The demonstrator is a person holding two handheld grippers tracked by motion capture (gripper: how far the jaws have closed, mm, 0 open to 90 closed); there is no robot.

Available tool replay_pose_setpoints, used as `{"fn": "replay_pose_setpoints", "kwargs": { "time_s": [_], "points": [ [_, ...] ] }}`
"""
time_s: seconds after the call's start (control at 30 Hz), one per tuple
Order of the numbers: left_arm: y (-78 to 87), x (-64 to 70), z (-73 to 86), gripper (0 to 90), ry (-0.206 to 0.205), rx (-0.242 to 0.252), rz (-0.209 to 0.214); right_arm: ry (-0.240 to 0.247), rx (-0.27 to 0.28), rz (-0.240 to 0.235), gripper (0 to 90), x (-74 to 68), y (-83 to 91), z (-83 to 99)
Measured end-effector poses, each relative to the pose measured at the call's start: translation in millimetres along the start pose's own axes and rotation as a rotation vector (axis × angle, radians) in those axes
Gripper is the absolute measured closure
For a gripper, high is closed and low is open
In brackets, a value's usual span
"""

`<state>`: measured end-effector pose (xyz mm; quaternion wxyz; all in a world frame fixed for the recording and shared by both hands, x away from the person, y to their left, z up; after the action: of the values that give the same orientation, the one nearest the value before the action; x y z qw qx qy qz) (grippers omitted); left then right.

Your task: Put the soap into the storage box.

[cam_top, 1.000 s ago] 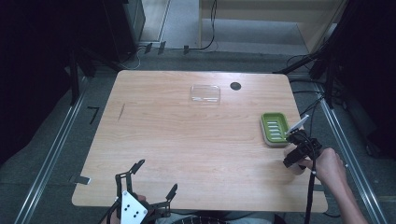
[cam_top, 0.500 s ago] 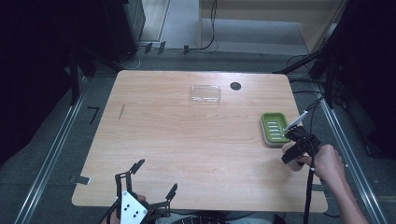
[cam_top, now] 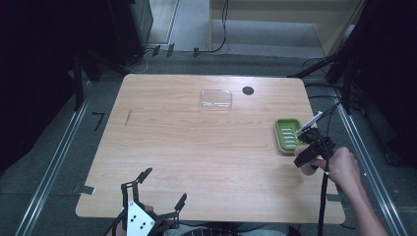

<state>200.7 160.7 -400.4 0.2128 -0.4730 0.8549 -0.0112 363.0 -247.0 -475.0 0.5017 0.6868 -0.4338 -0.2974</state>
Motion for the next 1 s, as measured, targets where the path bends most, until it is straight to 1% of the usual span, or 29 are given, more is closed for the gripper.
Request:
{"fn": "replay_pose_setpoints", "kwargs": {
  "time_s": [0.17, 0.2, 0.3, 0.47, 0.63, 0.7, 0.93, 1.0],
  "points": [
    [0.0, 0.0, 0.1, 0.0, 0.0, -0.001, 0.0, 0.004, 0.009, 0.0, 33.9, 1.7, 0.7, -3.4],
    [0.0, 0.0, 0.1, 0.0, 0.0, -0.001, 0.0, -0.003, 0.007, 0.001, 33.9, 1.4, 1.1, -3.8],
    [-0.1, 0.1, 0.1, 0.0, 0.0, -0.001, 0.0, 0.002, 0.016, -0.001, 33.9, 2.7, 1.6, -6.6],
    [-0.1, 0.1, 0.1, 0.0, 0.0, -0.001, 0.0, -0.004, 0.026, 0.003, 33.9, 3.6, 3.0, -12.1],
    [-0.1, 0.0, 0.3, 0.0, 0.002, -0.001, -0.001, 0.004, 0.033, 0.003, 33.9, 5.0, 3.3, -17.1],
    [-0.1, 0.0, 0.3, 0.0, 0.001, -0.001, -0.001, -0.005, 0.031, 0.005, 33.9, 5.1, 4.1, -18.8],
    [-0.1, 0.1, 0.4, 0.0, 0.001, -0.002, 0.0, 0.001, 0.053, 0.004, 33.9, 8.2, 5.9, -25.4],
    [-0.1, 0.0, 0.3, 0.0, 0.001, -0.001, -0.001, -0.006, 0.057, 0.004, 33.9, 8.5, 6.6, -27.1]
  ]
}}
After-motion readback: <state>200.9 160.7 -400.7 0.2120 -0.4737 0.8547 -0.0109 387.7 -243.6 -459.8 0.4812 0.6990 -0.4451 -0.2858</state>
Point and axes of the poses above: each handheld gripper's, and its own axes: y roughly backward along the jaws, z roughly out of its underside, x roughly to its right, the point moved 7 cm from there along -y, roughly forward along the jaws, and after that the axes turned 13 degrees about x, right-handed, at the moved point
